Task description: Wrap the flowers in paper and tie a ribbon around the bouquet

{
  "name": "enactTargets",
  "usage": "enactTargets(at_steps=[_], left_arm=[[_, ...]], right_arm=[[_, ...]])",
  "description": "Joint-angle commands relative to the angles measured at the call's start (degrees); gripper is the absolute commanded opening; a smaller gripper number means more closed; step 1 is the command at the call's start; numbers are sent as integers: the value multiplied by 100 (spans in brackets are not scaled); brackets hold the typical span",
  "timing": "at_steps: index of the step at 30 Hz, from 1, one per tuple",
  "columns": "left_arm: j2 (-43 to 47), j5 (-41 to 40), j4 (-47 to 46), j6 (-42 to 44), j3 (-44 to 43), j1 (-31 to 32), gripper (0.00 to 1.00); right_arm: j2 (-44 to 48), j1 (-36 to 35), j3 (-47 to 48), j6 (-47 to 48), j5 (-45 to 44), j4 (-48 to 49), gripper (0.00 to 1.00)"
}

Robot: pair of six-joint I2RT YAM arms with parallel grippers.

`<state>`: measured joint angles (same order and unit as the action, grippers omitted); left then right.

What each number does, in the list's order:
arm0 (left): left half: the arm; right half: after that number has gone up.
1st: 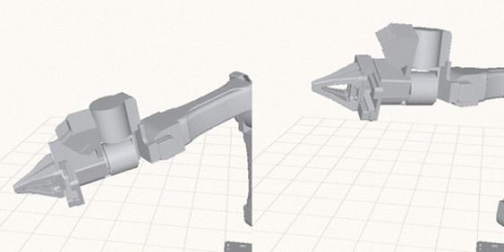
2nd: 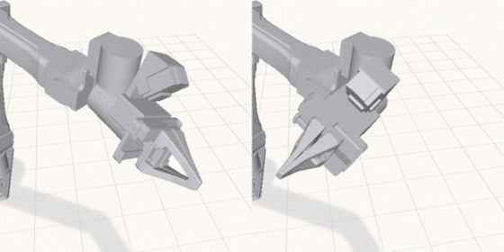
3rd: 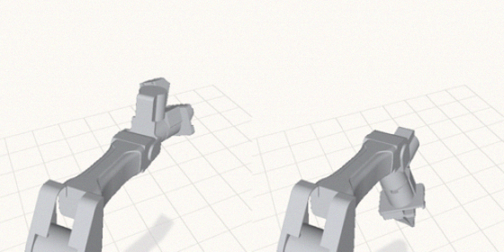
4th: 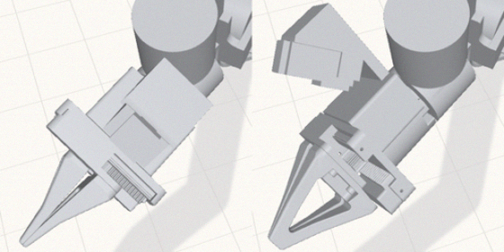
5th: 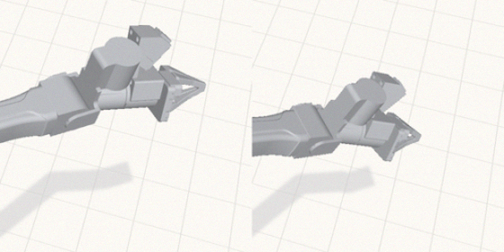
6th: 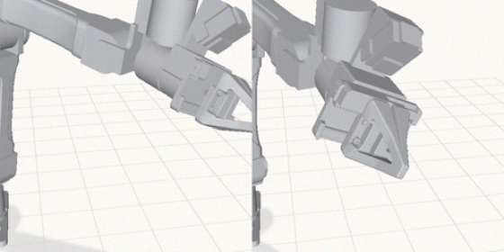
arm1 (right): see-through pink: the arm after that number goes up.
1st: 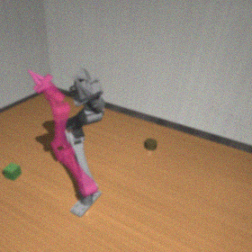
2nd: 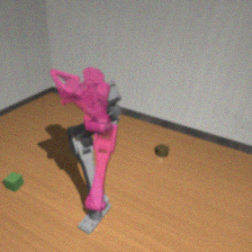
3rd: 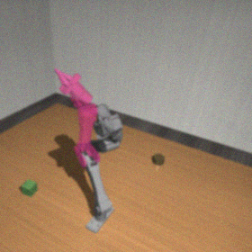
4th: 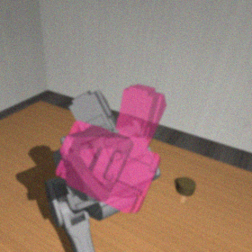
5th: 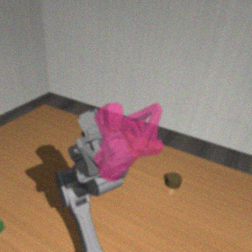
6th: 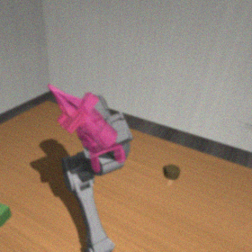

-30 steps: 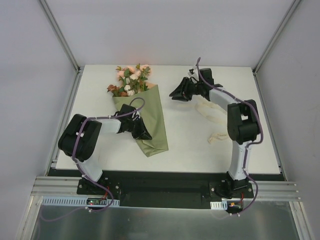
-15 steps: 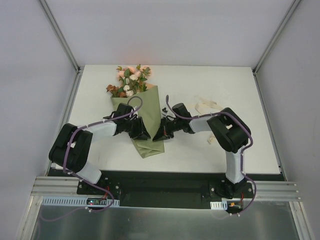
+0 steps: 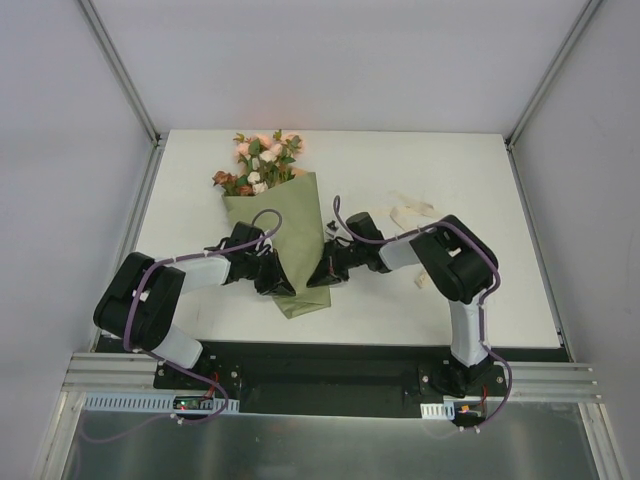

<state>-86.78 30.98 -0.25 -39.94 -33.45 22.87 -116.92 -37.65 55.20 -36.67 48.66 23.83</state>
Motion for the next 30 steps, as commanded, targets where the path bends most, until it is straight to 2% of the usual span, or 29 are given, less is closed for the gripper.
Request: enactTargets(at_steps=[1, 6, 16, 23, 30], left_arm=[[-119, -531, 87, -40, 251, 51, 0], [-172, -655, 95, -110, 409, 51, 0], [-181, -681, 262, -31, 498, 51, 0], [-365, -506, 306, 92, 375, 51, 0], [-313, -496, 341, 145, 471, 51, 0]], right_arm=[[398, -6, -430, -34, 12, 235, 0], [565, 56, -1045, 19, -85, 306, 0], [381, 399, -1503, -253, -270, 429, 0], [179, 785, -917, -692, -480, 254, 1], [-172, 917, 67, -588, -1095, -1194, 0]])
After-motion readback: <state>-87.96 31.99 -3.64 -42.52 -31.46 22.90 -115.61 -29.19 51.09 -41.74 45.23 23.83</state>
